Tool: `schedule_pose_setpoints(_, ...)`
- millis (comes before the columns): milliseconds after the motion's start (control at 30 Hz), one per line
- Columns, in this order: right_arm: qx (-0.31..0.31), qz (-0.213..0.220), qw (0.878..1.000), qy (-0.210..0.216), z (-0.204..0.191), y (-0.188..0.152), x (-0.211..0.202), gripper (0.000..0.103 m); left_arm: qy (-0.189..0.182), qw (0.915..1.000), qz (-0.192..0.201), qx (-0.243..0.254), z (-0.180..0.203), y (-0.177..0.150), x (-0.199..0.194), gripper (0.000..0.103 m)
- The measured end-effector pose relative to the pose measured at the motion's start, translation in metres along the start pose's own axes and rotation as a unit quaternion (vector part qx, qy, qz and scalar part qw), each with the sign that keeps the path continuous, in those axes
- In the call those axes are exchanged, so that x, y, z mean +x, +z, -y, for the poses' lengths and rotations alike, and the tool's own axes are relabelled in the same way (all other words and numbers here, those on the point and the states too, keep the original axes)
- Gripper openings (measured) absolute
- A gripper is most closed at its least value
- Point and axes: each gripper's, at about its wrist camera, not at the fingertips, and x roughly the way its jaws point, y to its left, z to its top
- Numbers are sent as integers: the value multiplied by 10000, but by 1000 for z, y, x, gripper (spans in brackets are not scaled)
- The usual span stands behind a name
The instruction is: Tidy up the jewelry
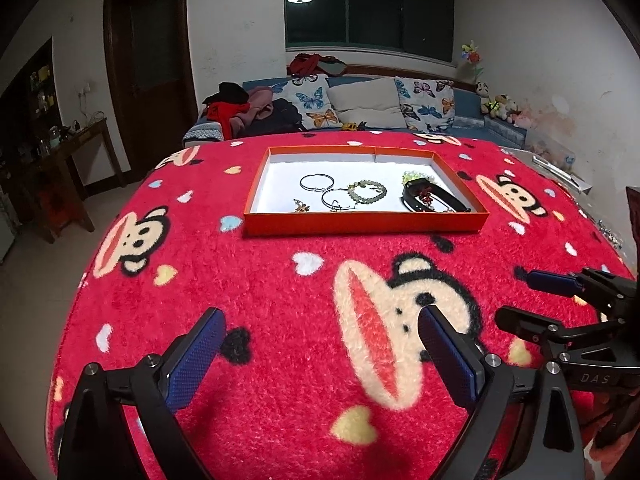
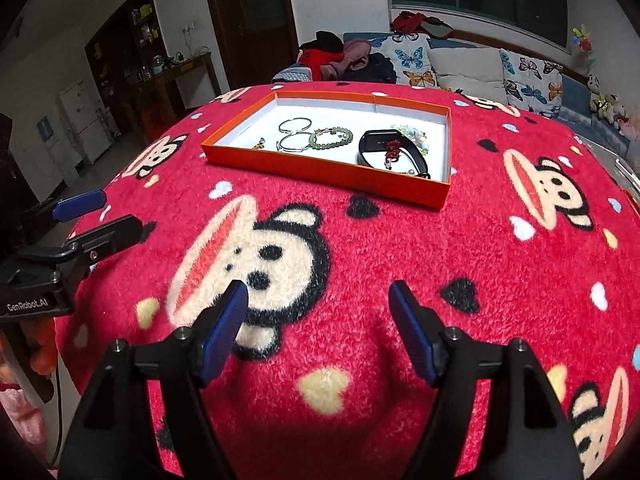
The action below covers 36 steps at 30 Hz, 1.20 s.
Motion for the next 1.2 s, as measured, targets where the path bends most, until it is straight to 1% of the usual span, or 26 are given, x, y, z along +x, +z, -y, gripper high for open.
schedule_pose_setpoints(167, 42, 16, 10000, -32, 1, -1, -3, 73, -13, 10000, 13, -50, 0, 1, -1, 103)
schedule_pose_setpoints(333, 79, 58, 9999, -47, 3, -1, -6, 74, 70, 9999, 71, -38, 4, 2, -3, 103)
schedule_pose_setpoints(533, 138, 48, 9999, -59, 6, 0, -5, 74, 35, 10000, 89, -19, 8, 4, -3, 103)
schedule_pose_setpoints(1200, 346, -50, 9993, -135, 19, -4, 1, 75, -53, 10000, -44, 28, 15, -2, 10, 103)
